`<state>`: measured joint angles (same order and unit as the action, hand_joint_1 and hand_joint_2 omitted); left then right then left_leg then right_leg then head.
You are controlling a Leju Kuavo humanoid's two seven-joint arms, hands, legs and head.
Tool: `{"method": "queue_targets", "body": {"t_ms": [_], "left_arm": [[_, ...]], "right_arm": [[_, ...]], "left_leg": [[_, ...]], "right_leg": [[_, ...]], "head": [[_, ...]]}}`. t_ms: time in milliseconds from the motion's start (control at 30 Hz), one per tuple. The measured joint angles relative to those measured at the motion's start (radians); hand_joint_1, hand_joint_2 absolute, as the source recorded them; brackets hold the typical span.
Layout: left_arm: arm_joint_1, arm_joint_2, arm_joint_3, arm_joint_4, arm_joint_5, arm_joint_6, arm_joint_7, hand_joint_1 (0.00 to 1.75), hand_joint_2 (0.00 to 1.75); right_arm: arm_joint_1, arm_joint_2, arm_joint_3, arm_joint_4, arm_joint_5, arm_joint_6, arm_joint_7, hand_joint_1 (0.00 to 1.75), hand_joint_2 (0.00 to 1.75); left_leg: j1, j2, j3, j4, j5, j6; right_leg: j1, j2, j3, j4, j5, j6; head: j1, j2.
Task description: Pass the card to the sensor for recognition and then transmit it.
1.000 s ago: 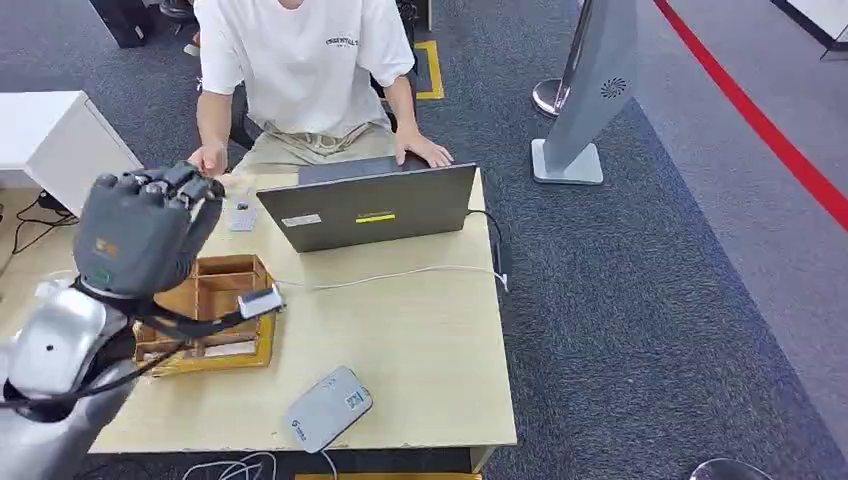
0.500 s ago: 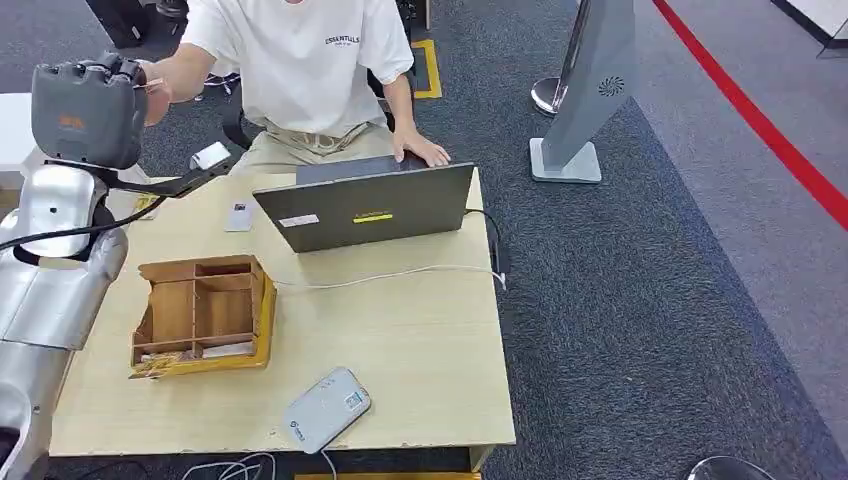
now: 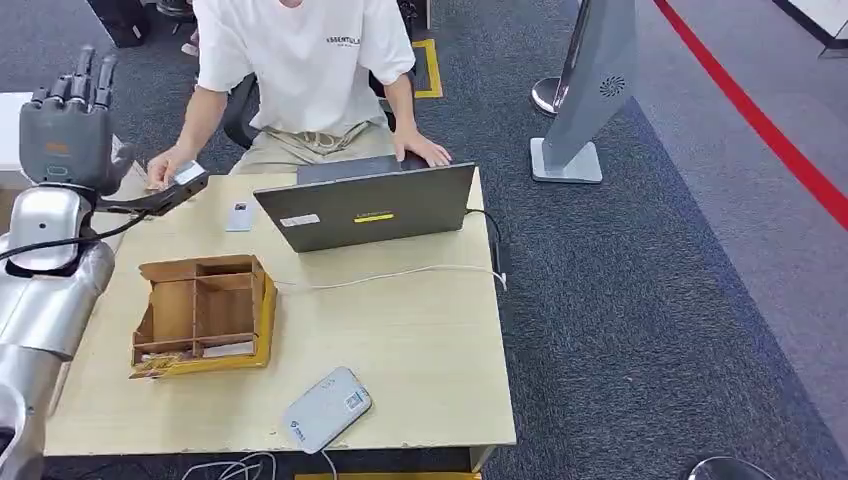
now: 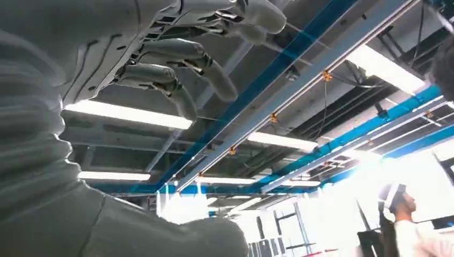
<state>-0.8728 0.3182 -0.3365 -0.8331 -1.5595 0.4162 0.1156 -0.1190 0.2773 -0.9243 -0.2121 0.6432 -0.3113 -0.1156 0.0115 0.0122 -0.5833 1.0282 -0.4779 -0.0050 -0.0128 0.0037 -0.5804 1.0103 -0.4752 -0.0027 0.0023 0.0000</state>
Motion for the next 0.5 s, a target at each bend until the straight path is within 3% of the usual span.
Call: {"method": "queue_targets", "body": {"t_ms": [500], "left_arm": [[0.004, 0.002, 0.019, 0.017, -0.005, 0.0, 0.003, 0.0, 1.75]], "right_arm": [[0.0, 0.002, 0.004, 0.0, 0.002, 0.0, 0.0, 0.0, 1.75]], "left_leg": [[0.0, 0.0, 0.0, 0.0, 0.0, 0.0]], "right_leg": [[0.0, 0.0, 0.0, 0.0, 0.0, 0.0]], "head": [[0.0, 0.0]]}}
